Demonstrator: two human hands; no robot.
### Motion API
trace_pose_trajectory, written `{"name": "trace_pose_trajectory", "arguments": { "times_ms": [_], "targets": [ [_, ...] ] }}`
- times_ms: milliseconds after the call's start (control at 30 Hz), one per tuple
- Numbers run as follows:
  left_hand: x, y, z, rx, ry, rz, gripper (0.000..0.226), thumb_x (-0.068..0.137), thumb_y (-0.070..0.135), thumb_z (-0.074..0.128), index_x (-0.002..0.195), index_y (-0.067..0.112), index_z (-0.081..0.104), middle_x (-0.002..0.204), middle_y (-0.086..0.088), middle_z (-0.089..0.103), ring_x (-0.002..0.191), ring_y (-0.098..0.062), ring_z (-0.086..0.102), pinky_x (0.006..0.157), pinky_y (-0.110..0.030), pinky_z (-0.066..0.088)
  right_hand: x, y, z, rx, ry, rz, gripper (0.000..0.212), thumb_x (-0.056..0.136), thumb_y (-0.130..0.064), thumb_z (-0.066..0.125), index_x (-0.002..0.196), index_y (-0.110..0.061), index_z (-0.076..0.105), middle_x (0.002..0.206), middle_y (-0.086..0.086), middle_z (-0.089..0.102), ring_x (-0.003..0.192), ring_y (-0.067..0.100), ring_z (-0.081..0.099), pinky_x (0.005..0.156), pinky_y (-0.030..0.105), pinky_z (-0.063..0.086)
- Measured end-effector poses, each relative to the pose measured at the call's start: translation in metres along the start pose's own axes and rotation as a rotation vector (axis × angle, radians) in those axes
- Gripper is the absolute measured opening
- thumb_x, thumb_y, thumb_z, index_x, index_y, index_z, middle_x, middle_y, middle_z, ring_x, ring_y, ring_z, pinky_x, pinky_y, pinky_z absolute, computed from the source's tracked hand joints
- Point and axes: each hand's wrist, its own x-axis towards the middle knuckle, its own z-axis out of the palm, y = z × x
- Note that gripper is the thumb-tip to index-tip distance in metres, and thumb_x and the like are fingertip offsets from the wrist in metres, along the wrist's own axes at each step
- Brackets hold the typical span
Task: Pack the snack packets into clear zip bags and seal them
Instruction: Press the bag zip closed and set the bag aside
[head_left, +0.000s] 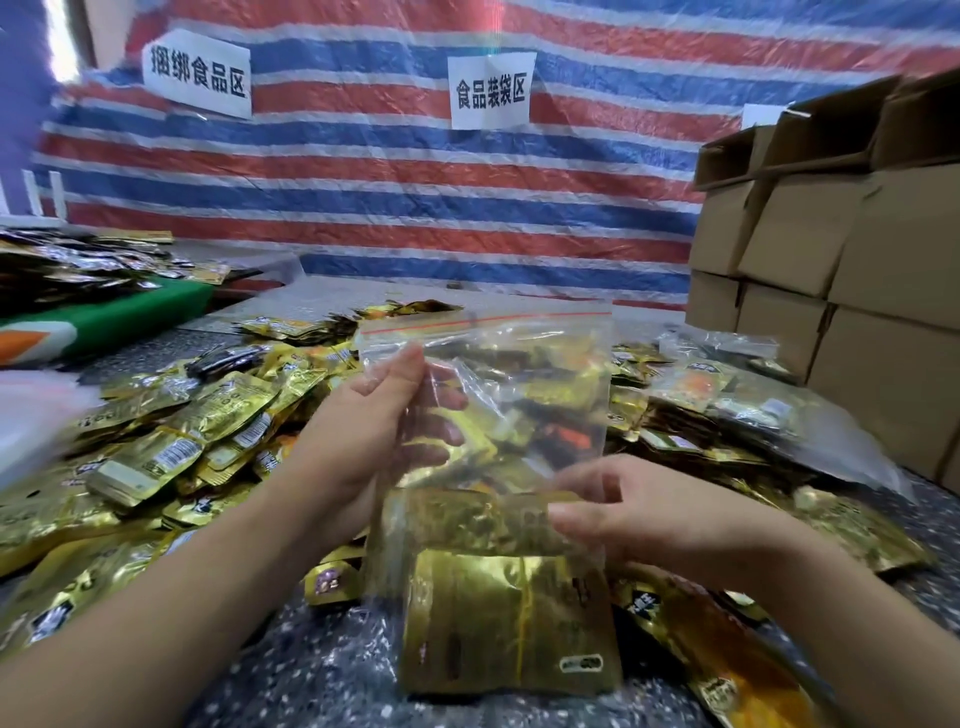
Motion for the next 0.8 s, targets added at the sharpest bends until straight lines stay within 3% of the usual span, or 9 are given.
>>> {"name": "trace_pose_trajectory", "arguments": {
  "times_ms": [100,200,333,433,500,567,633,733,800],
  "targets": [
    [0.001,0.001,-0.001,-0.016,-0.005,0.012,0.032,0.077,0.046,0.057,0.071,0.02,0.075,0.068,-0.002,0.071,0.048,-0.01,0.063,0.042,-0.021,0.05,0.0,-0.007,0.005,-0.067,-0.067,0.02,0.038,0.091,-0.042,0.067,0.125,-0.024,0.066,0.123,-0.004,0.07,0.112,0.013,0.066,0.103,0.032,0.047],
    [0.001,0.0,-0.002,-0.002,-0.031,0.003,0.05,0.074,0.05,0.059,0.101,0.007,0.065,0.073,-0.005,0.072,0.053,-0.013,0.065,0.045,-0.023,0.052,0.0,-0.008,0.008,-0.077,-0.058,0.042,0.03,0.094,-0.027,0.067,0.124,-0.022,0.066,0.117,0.003,0.072,0.093,0.006,0.067,0.088,0.022,0.052],
    [0.004,-0.002,-0.007,0.034,-0.001,0.034,0.062,0.069,0.063,0.065,0.105,0.013,0.064,0.095,-0.006,0.076,0.077,-0.018,0.073,0.062,-0.03,0.058,-0.001,-0.008,0.012,0.259,-0.046,0.042,0.031,0.091,-0.005,0.066,0.122,-0.005,0.064,0.123,0.026,0.065,0.102,0.03,0.063,0.094,0.042,0.051],
    [0.005,-0.002,-0.007,0.054,0.037,0.012,0.069,0.057,0.071,0.071,0.101,0.019,0.068,0.103,-0.004,0.075,0.088,-0.021,0.073,0.072,-0.038,0.055,0.001,-0.009,0.005,0.583,0.12,0.037,0.038,0.083,0.005,0.066,0.121,0.003,0.06,0.11,0.023,0.071,0.093,0.028,0.069,0.084,0.041,0.058],
    [0.005,-0.002,-0.006,0.028,0.054,0.004,0.074,0.056,0.069,0.074,0.107,0.016,0.065,0.104,-0.006,0.073,0.09,-0.023,0.072,0.069,-0.035,0.056,0.002,-0.012,-0.004,0.814,0.255,0.038,0.03,0.075,0.002,0.063,0.105,0.003,0.068,0.096,0.018,0.074,0.082,0.025,0.073,0.071,0.038,0.062],
    [0.004,-0.002,-0.006,0.031,0.058,-0.002,0.072,0.065,0.067,0.07,0.113,0.015,0.061,0.108,-0.006,0.072,0.092,-0.025,0.073,0.066,-0.032,0.059,0.003,-0.012,-0.013,1.018,0.363,0.008,0.02,0.075,0.0,0.058,0.085,0.006,0.075,0.092,0.021,0.073,0.08,0.028,0.075,0.069,0.042,0.062],
    [0.003,-0.003,-0.006,0.039,0.053,-0.029,0.073,0.066,0.065,0.063,0.119,0.016,0.058,0.113,-0.007,0.07,0.093,-0.026,0.073,0.067,-0.033,0.061,0.005,-0.011,-0.028,1.216,0.486,-0.079,0.022,0.084,0.001,0.054,0.099,0.011,0.068,0.096,0.027,0.071,0.085,0.033,0.074,0.073,0.046,0.061],
    [0.003,-0.003,-0.005,0.088,0.03,-0.058,0.071,0.07,0.066,0.056,0.12,0.016,0.057,0.112,-0.005,0.071,0.087,-0.025,0.074,0.065,-0.033,0.059,0.007,-0.01,-0.064,1.499,0.707,-0.316,0.026,0.1,-0.004,0.047,0.122,0.007,0.056,0.106,0.028,0.069,0.095,0.033,0.071,0.06,0.04,0.06],
    [0.003,-0.003,-0.004,0.106,0.021,-0.064,0.07,0.071,0.066,0.053,0.12,0.015,0.058,0.11,-0.006,0.071,0.077,-0.023,0.072,0.061,-0.032,0.057,0.013,-0.009,-0.09,1.489,0.836,-0.346,0.029,0.103,-0.012,0.046,0.126,0.003,0.054,0.121,0.023,0.066,0.107,0.03,0.066,0.07,0.038,0.059]
  ]
}}
